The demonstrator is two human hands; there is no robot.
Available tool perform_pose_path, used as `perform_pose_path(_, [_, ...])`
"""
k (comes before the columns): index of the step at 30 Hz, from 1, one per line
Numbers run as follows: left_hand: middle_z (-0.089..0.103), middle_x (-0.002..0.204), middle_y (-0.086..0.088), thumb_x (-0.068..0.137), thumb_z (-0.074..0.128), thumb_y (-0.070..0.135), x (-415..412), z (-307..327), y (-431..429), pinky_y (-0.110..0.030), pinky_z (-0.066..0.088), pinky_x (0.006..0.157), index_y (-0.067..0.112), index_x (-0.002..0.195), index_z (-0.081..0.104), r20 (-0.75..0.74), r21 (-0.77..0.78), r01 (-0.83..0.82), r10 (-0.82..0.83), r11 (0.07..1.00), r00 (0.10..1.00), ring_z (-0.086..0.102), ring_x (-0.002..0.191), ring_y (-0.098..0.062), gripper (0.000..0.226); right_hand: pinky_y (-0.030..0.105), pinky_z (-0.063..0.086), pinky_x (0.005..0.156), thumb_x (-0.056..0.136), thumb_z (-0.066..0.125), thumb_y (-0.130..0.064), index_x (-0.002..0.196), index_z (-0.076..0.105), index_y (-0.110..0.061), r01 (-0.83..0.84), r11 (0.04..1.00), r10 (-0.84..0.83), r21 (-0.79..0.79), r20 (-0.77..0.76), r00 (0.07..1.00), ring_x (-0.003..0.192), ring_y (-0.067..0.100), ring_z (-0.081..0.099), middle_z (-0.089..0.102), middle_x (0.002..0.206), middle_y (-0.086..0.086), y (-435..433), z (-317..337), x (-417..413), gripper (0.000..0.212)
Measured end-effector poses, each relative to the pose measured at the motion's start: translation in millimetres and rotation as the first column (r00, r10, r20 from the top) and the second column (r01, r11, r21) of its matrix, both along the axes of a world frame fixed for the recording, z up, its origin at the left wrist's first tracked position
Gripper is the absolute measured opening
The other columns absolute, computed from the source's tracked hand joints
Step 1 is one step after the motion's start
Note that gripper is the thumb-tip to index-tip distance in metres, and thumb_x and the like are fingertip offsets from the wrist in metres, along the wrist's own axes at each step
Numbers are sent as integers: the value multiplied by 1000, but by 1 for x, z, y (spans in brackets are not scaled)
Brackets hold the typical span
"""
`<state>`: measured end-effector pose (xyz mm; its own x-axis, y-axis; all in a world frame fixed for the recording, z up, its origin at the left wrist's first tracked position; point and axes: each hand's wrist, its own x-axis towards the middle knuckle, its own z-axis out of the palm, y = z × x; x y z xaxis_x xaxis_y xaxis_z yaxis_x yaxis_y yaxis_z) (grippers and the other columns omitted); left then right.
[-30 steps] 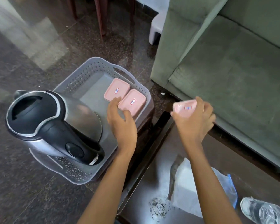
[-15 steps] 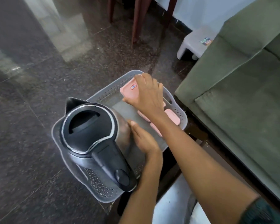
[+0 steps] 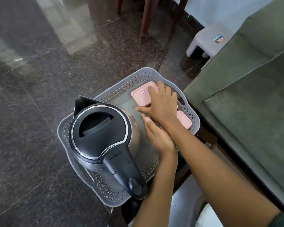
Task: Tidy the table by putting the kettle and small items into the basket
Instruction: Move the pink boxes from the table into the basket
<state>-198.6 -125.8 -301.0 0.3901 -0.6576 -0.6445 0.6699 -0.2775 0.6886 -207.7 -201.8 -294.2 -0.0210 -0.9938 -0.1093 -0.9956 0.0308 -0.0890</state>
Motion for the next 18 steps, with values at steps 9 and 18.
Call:
perform_pose_path(9, [49,141,-12,70,42,61,-6,2,-4,-48,35,111,10,137,43,3,-89,9,-9,996,1000,47,130,-24,84,47,43,82,80,55,-18,96,61,0,-111,993,111,47,12,994,105,38,48,53,120,18,46,11,-47,25])
perform_pose_path(18, [41,145,-5,101,29,18,-5,12,2,-18,45,94,13,144,28,-55,-36,6,-8,999,998,50,120,-14,43,29,27,48,61,66,-1,65,58,-6,-232,973,232,9,-92,968,68,37,57,61,83,16,63,9,-61,11])
